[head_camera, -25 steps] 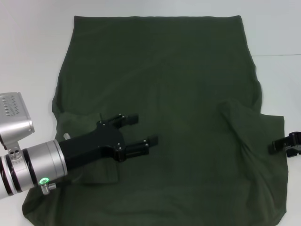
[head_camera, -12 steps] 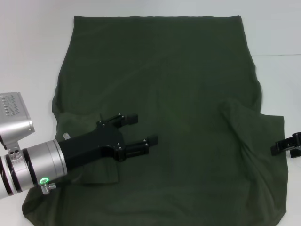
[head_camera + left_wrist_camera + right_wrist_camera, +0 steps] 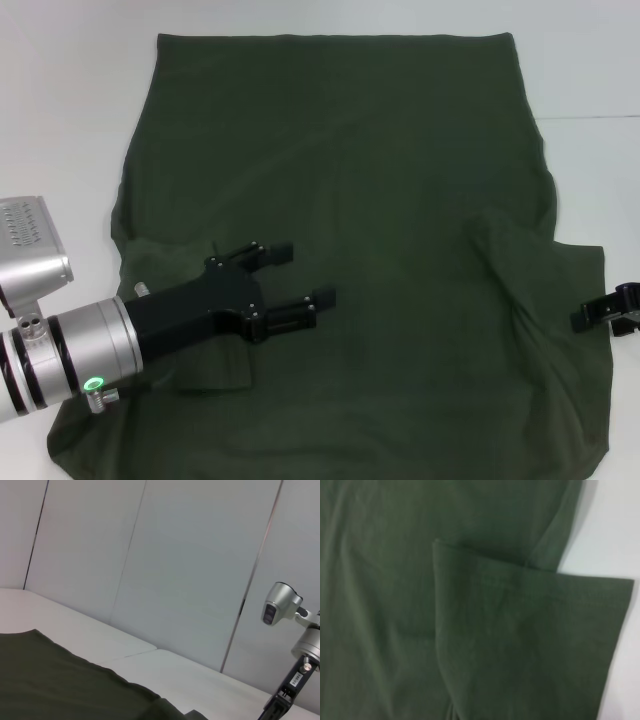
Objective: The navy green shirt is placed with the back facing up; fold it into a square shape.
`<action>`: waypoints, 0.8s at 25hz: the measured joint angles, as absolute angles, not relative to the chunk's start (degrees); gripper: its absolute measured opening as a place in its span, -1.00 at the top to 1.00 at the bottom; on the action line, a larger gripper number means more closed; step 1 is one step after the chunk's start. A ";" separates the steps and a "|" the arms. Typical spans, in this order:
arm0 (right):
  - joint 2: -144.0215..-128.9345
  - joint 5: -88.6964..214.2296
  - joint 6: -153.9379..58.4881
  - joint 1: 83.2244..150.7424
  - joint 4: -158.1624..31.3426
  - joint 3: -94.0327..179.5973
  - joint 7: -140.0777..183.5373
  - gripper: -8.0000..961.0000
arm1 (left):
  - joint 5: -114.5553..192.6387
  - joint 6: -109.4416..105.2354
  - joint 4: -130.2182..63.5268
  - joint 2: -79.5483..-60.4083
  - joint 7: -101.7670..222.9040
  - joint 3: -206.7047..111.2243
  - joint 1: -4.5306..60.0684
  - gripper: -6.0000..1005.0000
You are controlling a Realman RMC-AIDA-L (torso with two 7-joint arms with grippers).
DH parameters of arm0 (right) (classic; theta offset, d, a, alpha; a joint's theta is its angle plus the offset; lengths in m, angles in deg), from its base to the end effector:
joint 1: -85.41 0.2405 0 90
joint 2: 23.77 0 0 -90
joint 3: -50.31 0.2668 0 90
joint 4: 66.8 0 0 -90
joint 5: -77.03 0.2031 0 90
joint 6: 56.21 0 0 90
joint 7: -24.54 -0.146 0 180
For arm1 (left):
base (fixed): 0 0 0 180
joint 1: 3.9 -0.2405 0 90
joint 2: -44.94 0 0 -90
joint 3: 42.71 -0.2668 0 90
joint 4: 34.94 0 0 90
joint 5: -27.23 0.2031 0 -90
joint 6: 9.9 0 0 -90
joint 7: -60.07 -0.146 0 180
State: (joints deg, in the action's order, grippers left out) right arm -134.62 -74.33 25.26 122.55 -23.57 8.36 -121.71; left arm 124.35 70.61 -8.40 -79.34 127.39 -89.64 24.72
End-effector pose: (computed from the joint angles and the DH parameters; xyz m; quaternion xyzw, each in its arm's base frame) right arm 0.3293 0.3657 0.0560 -0.7411 0.6390 -0.0443 0.2012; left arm -0.2473 0.3173 -0.0667 -0.8997 -0.2302 -0.3340 0.1615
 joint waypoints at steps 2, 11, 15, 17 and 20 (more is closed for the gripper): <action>-134.74 -74.61 25.26 122.68 -23.57 8.14 -121.74 -0.50 | 124.35 70.61 -8.40 -79.34 127.39 -89.64 24.71 -0.81; -135.21 -76.48 25.27 123.21 -23.65 8.10 -122.47 -0.36 | 124.35 70.61 -8.40 -79.25 127.32 -89.55 24.66 -0.81; -135.21 -76.50 25.38 123.37 -23.62 8.12 -122.57 -0.07 | 124.35 70.61 -8.40 -79.25 126.97 -89.55 24.66 -0.81; -135.16 -76.52 25.48 123.50 -23.66 8.03 -122.58 -0.04 | 124.35 70.61 -8.40 -79.25 126.94 -89.54 24.66 -0.81; -135.14 -76.52 25.55 123.68 -23.67 7.61 -122.63 -0.01 | 124.35 70.61 -8.40 -79.25 126.94 -89.55 24.66 -0.81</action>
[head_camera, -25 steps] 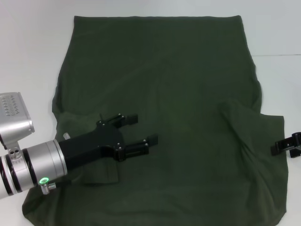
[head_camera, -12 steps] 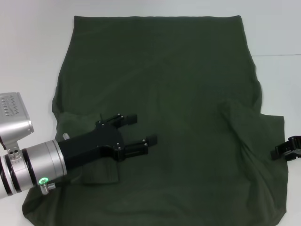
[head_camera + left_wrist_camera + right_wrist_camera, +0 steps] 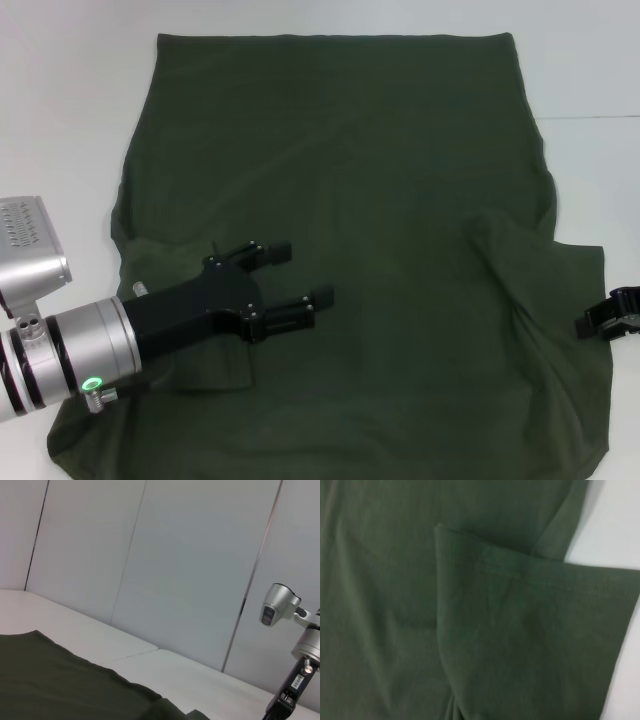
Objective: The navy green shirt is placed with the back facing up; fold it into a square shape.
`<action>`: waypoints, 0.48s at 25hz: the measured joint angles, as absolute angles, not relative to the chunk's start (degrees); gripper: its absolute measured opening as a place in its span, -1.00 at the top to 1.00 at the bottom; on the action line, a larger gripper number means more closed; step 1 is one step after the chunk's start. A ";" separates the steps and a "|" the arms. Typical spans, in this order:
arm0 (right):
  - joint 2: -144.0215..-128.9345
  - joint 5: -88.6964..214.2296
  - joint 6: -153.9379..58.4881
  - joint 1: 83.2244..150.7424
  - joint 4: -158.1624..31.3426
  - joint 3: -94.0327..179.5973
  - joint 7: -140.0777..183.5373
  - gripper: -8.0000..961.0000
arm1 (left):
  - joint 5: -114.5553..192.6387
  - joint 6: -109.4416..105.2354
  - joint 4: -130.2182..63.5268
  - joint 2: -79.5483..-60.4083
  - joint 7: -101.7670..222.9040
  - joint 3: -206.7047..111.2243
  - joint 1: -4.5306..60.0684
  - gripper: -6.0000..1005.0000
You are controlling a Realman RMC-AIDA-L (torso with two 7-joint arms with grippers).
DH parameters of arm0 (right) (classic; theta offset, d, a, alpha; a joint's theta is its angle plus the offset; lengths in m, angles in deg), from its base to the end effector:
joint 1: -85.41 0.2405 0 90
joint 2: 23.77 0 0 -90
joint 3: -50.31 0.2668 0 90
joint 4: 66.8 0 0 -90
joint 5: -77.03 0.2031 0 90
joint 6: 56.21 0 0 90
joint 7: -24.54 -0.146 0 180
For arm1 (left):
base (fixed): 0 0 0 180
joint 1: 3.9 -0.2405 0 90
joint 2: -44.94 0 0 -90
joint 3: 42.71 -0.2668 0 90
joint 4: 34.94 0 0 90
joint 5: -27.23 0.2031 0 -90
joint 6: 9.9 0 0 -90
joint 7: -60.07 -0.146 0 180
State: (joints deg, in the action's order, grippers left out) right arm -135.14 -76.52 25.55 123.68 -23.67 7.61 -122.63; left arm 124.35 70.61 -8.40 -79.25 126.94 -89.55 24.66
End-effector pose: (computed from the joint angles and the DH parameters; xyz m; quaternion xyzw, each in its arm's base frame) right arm 0.3252 0.3675 0.0510 -0.7433 0.6355 -0.0644 0.1987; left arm -0.2482 0.3174 -0.0659 -0.9003 -0.2271 -0.3330 0.1641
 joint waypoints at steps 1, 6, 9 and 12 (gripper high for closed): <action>-135.13 -76.52 25.57 123.73 -23.67 7.50 -122.65 0.02 | 124.35 70.61 -8.40 -79.25 126.94 -89.55 24.66 -0.81; -135.17 -76.51 25.61 123.76 -23.67 7.35 -122.73 0.19 | 124.35 70.61 -8.40 -79.25 126.94 -89.55 24.61 -0.81; -135.18 -76.51 25.67 123.83 -23.67 7.33 -122.76 0.20 | 124.35 70.61 -8.39 -79.25 126.95 -89.55 24.59 -0.81; -135.20 -76.51 25.72 123.83 -23.78 7.09 -122.76 0.20 | 124.35 70.61 -8.39 -79.25 126.94 -89.55 24.57 -0.81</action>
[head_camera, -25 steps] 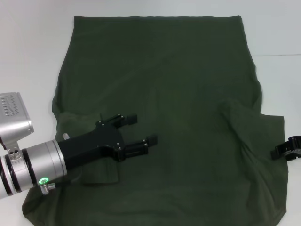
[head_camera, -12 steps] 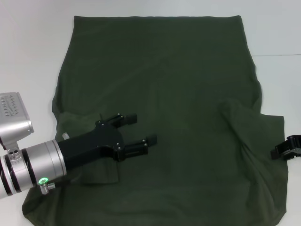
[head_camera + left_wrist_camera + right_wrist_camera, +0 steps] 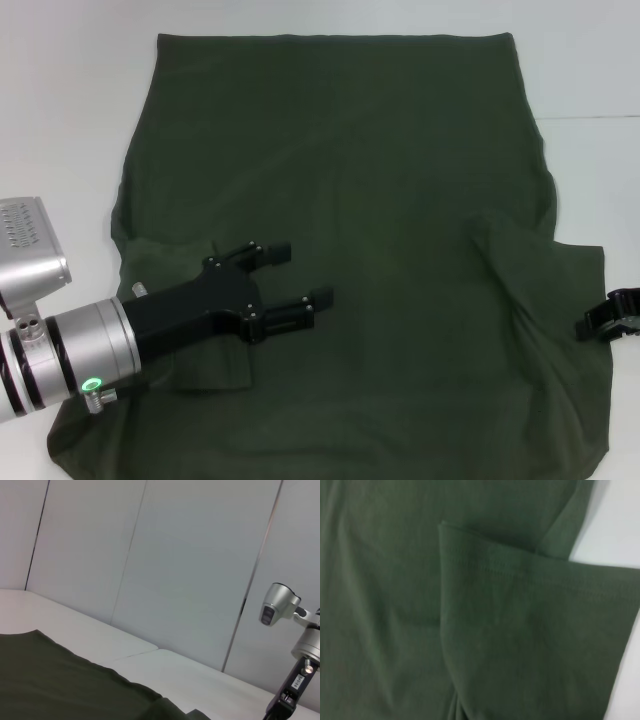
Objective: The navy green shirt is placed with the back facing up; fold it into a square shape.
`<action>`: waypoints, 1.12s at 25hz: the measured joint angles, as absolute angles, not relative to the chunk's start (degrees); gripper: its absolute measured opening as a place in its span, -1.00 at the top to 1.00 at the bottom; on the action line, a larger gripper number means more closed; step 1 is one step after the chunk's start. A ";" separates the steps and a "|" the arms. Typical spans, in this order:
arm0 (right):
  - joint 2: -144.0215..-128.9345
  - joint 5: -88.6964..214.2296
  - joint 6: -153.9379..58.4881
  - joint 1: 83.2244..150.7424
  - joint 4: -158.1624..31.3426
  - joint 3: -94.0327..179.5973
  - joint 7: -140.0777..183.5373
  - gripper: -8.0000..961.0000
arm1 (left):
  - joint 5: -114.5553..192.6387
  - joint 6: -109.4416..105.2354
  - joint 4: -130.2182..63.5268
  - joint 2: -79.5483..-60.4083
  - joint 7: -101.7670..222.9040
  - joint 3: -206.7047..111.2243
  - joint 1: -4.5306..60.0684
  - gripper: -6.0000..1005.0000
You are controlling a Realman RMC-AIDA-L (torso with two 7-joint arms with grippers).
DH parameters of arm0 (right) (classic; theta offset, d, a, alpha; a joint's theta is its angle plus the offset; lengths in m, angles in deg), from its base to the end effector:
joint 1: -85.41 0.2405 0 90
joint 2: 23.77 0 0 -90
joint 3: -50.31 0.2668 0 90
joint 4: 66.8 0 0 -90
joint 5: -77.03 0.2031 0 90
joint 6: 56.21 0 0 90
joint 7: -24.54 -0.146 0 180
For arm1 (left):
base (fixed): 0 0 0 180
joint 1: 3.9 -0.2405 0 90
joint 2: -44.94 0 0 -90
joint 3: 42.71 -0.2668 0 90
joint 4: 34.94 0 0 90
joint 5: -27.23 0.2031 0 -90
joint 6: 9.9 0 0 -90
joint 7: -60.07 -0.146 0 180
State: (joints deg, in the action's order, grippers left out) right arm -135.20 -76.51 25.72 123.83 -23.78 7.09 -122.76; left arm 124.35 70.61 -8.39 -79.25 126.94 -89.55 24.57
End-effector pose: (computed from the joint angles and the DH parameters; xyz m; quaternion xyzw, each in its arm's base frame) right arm 0.3238 0.3674 0.0493 -0.7449 0.6343 -0.0681 0.1955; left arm -0.2486 0.3170 -0.0659 -0.9002 -0.2278 -0.3329 0.1644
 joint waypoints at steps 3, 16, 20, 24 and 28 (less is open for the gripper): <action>-135.21 -76.51 25.56 123.89 -24.37 6.84 -122.76 0.21 | 124.35 70.61 -8.39 -79.25 126.92 -89.55 24.57 -0.81; -134.85 -76.66 25.89 123.51 -24.00 7.23 -123.09 0.20 | 124.35 70.61 -8.39 -79.25 126.86 -89.55 24.57 -0.81; -134.58 -76.68 25.89 123.22 -23.99 7.25 -123.30 0.20 | 124.35 70.61 -8.43 -79.25 126.87 -89.56 24.57 -0.81; -134.44 -76.74 25.73 123.12 -24.26 7.24 -123.36 0.21 | 124.35 70.61 -8.45 -79.25 126.86 -89.56 24.52 -0.81; -134.45 -76.78 25.37 123.11 -24.33 7.03 -123.37 0.21 | 124.35 70.69 -8.48 -79.25 126.87 -89.55 24.49 -0.81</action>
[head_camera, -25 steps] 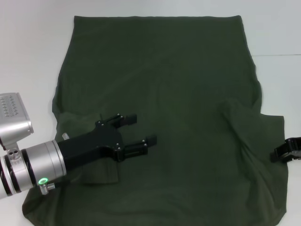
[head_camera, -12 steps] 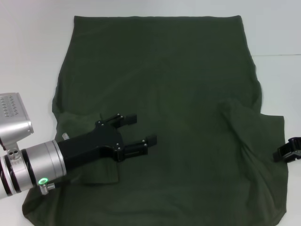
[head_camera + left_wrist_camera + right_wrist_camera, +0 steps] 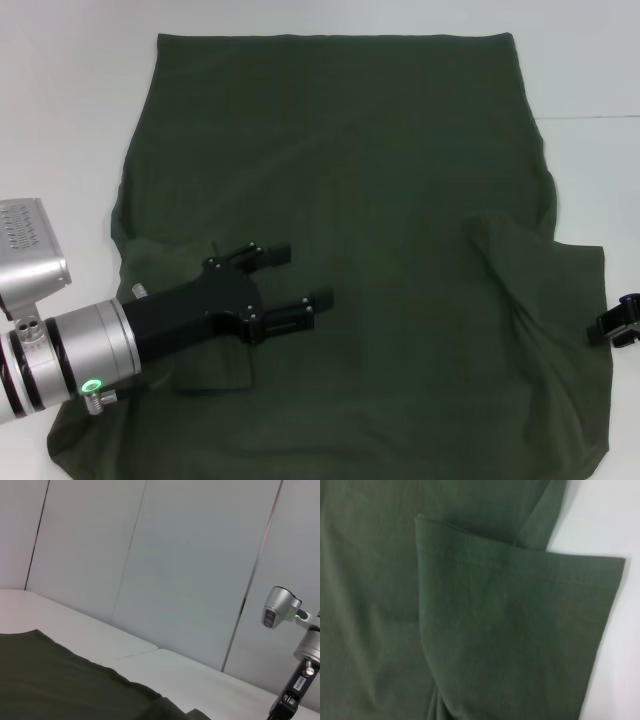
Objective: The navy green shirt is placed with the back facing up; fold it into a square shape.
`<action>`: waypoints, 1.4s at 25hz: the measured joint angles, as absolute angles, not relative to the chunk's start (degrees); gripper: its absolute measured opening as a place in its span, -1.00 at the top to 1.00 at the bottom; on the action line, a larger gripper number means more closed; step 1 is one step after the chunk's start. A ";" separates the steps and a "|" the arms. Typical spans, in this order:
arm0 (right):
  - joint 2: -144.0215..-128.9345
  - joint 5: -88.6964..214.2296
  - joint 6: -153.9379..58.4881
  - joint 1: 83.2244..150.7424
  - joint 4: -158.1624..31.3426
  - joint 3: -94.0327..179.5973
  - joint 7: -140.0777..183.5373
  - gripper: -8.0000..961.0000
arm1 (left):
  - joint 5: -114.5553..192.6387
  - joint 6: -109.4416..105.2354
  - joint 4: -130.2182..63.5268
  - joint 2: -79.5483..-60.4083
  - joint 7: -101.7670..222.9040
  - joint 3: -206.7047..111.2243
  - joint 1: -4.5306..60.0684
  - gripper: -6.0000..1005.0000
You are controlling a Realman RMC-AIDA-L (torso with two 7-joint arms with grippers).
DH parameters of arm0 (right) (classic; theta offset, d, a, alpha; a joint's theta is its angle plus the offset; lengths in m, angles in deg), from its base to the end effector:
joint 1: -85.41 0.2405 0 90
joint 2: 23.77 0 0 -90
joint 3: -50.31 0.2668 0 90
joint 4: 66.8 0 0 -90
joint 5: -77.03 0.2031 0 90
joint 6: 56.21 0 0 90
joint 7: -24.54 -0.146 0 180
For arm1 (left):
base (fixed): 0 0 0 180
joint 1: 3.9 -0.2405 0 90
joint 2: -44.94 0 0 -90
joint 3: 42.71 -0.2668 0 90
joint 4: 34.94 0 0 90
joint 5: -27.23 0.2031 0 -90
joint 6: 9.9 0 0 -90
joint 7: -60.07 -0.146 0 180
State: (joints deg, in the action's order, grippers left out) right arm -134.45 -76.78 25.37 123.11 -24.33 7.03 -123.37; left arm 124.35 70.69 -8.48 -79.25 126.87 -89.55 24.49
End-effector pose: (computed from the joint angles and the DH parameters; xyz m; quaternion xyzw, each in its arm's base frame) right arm 0.3322 0.3639 0.0541 -0.7349 0.6436 -0.0724 0.2013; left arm -0.2490 0.3163 -0.0661 -0.9000 -0.2282 -0.3332 0.1639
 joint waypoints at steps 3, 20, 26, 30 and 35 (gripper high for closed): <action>-134.65 -76.78 25.26 123.18 -24.35 6.89 -123.38 0.21 | 124.35 70.70 -8.49 -79.25 126.87 -89.55 24.49 -0.81; -135.74 -76.87 25.27 124.33 -24.36 6.80 -123.37 0.22 | 124.35 70.60 -8.44 -79.16 126.87 -89.55 24.48 -0.81; -135.93 -76.86 25.30 124.73 -24.36 6.80 -123.30 0.22 | 124.35 70.60 -8.40 -79.16 126.86 -89.56 24.49 -0.81; -135.94 -76.86 25.30 124.93 -24.37 6.80 -123.35 0.22 | 124.35 70.61 -8.39 -79.16 126.79 -89.47 24.48 -0.81; -136.25 -77.16 25.51 125.22 -24.52 6.72 -123.33 0.23 | 124.35 70.61 -8.43 -79.16 126.70 -89.46 24.48 -0.81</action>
